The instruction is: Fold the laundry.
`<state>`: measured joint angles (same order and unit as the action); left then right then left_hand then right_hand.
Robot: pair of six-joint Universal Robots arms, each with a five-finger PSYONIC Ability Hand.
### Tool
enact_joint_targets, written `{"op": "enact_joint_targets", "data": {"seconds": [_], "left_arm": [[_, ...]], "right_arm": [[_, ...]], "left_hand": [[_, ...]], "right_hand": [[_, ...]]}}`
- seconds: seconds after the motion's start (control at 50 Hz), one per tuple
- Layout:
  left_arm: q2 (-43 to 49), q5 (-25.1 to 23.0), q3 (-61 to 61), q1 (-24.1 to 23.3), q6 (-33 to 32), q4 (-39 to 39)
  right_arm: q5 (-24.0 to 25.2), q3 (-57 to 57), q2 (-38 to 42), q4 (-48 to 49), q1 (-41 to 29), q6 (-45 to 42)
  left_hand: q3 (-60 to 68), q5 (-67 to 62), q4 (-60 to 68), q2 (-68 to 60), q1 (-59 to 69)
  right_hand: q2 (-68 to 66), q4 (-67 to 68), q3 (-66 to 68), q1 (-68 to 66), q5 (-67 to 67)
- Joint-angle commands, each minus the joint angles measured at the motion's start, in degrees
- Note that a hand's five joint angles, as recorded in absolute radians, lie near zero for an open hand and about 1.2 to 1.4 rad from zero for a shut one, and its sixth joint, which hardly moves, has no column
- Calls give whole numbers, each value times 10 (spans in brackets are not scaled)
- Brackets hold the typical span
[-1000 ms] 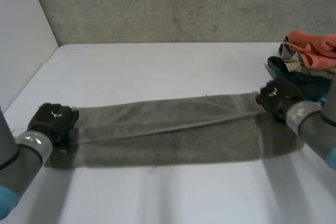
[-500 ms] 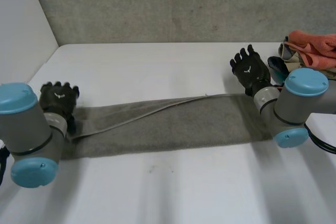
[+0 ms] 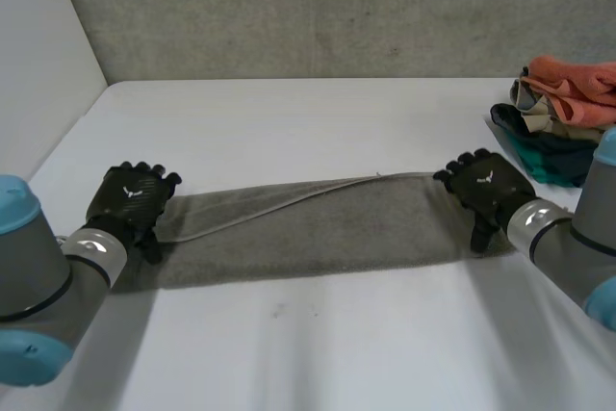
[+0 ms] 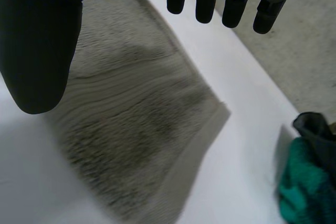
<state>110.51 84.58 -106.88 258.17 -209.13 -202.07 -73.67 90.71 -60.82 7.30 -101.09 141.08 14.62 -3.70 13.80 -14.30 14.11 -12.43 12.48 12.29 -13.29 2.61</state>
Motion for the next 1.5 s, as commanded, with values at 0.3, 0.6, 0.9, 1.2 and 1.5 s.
{"op": "enact_joint_targets", "data": {"seconds": [0.3, 0.6, 0.9, 1.2, 1.5], "left_arm": [[146, 170, 214, 21, -56, -89], [24, 141, 46, -22, -50, -92], [-1, 136, 32, -25, -40, -93], [-55, 135, 5, -42, -8, -86], [-132, 135, -2, -82, 20, -68]], "right_arm": [[-8, 64, -27, 14, 21, 3], [-5, 62, -22, 16, 56, -5], [-9, 45, 11, 37, 129, -23], [-48, 76, -80, 16, 300, -165], [-62, 31, -116, 103, 1, -131]], "left_hand": [[119, -128, 127, -122, 124], [60, -69, 68, -63, 65], [54, -63, 62, -57, 59], [45, -54, 53, -48, 50], [25, -34, 33, -28, 30]], "right_hand": [[-18, 18, 20, -10, 17], [-79, 79, 80, -70, 77], [-676, 675, 677, -667, 674], [-676, 675, 677, -667, 674], [-676, 675, 677, -667, 674]]}}
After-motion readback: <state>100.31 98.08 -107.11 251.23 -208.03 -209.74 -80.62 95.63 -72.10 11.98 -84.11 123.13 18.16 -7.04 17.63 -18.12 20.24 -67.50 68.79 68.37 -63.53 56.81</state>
